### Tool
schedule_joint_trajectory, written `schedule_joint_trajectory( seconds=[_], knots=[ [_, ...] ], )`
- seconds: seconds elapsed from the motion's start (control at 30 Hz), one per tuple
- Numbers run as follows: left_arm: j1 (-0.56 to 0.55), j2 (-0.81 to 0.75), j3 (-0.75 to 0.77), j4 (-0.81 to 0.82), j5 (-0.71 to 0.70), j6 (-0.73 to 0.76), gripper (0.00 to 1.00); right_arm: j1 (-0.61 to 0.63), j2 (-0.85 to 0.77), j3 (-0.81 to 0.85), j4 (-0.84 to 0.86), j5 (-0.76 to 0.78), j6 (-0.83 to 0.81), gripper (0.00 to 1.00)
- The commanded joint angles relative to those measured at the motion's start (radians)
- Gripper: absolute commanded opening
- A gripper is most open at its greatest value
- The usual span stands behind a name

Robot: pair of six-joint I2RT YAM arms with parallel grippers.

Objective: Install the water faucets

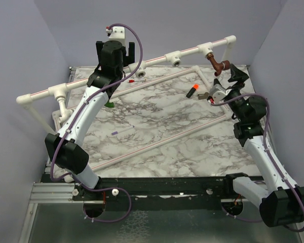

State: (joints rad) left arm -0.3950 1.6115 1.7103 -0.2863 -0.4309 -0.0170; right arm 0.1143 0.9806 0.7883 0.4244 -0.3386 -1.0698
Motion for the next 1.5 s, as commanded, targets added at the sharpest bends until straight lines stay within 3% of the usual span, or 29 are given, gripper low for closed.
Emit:
schedule_joint_trajectory(
  seconds=[0.0, 0.23, 0.5, 0.73, 0.93, 1.0, 1.03, 1.2, 1.47],
  knots=[
    [-0.039, 0.004, -0.023, -0.077, 0.029, -0.003, 0.97, 0.021, 0.050, 0.006, 0.082, -0.018, -0.156, 0.91],
    [-0.039, 0.007, -0.024, -0.077, 0.026, -0.001, 0.96, 0.034, 0.130, 0.029, 0.191, 0.046, -0.237, 0.85],
    [-0.039, 0.016, -0.020, -0.077, 0.022, 0.003, 0.96, 0.041, 0.188, 0.063, 0.221, 0.059, -0.266, 0.71],
    [-0.039, 0.020, -0.017, -0.077, 0.017, 0.008, 0.96, 0.057, 0.199, 0.079, 0.181, 0.049, -0.257, 0.48],
    [-0.039, 0.019, -0.016, -0.077, 0.013, 0.011, 0.97, 0.065, 0.200, 0.086, 0.154, 0.057, -0.190, 0.18],
    [-0.039, 0.018, -0.017, -0.077, 0.011, 0.012, 0.96, 0.069, 0.194, 0.083, 0.162, 0.062, -0.136, 0.02],
    [-0.039, 0.018, -0.018, -0.077, 0.011, 0.012, 0.96, 0.070, 0.192, 0.079, 0.171, 0.066, -0.102, 0.01],
    [-0.039, 0.015, -0.021, -0.077, 0.012, 0.011, 0.96, 0.070, 0.177, 0.076, 0.177, 0.055, 0.093, 0.00],
    [-0.039, 0.004, -0.026, -0.077, 0.013, 0.009, 0.96, 0.070, 0.165, 0.127, 0.138, 0.085, 0.619, 0.01]
  ],
)
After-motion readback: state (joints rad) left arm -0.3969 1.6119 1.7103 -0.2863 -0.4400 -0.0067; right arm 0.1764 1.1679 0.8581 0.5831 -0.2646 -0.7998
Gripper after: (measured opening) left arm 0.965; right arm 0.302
